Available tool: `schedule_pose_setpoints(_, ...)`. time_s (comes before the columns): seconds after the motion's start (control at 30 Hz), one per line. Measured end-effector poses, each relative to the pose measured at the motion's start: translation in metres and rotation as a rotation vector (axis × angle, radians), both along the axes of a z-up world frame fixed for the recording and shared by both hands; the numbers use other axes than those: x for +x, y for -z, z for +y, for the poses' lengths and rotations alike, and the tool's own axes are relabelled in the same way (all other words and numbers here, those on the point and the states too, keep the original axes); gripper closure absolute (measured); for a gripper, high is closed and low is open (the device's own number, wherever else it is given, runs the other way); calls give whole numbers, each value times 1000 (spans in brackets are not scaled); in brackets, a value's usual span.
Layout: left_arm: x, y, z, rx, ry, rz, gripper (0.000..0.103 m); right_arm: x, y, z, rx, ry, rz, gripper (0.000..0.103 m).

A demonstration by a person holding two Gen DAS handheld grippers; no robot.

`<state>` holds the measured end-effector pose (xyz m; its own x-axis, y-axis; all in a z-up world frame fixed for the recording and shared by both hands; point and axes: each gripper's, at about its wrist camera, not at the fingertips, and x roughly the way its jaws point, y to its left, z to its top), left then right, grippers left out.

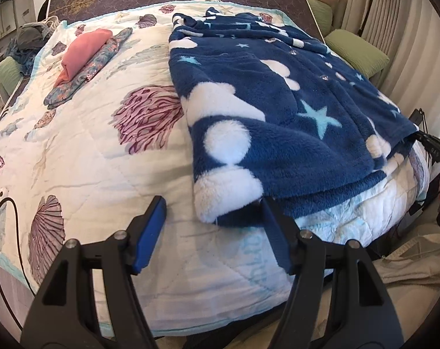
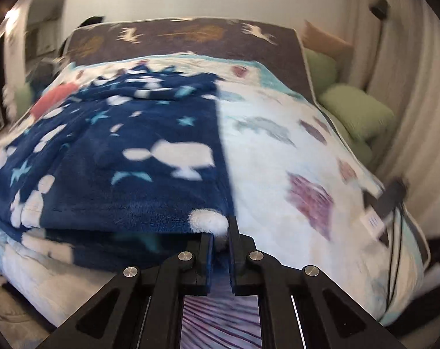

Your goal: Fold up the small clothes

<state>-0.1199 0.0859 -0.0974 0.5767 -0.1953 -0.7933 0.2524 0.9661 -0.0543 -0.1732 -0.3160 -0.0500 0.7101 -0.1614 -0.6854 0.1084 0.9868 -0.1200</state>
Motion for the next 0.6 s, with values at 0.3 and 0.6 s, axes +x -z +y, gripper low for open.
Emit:
schedule_pose_setpoints(0.3, 0, -2, -3, 24, 2, -1, 35, -17, -10, 15, 44, -86, -13, 79)
schedule_pose_setpoints(0.6, -2, -1, -2, 14, -9, -13, 35, 9, -40, 91, 507, -514, -4, 69)
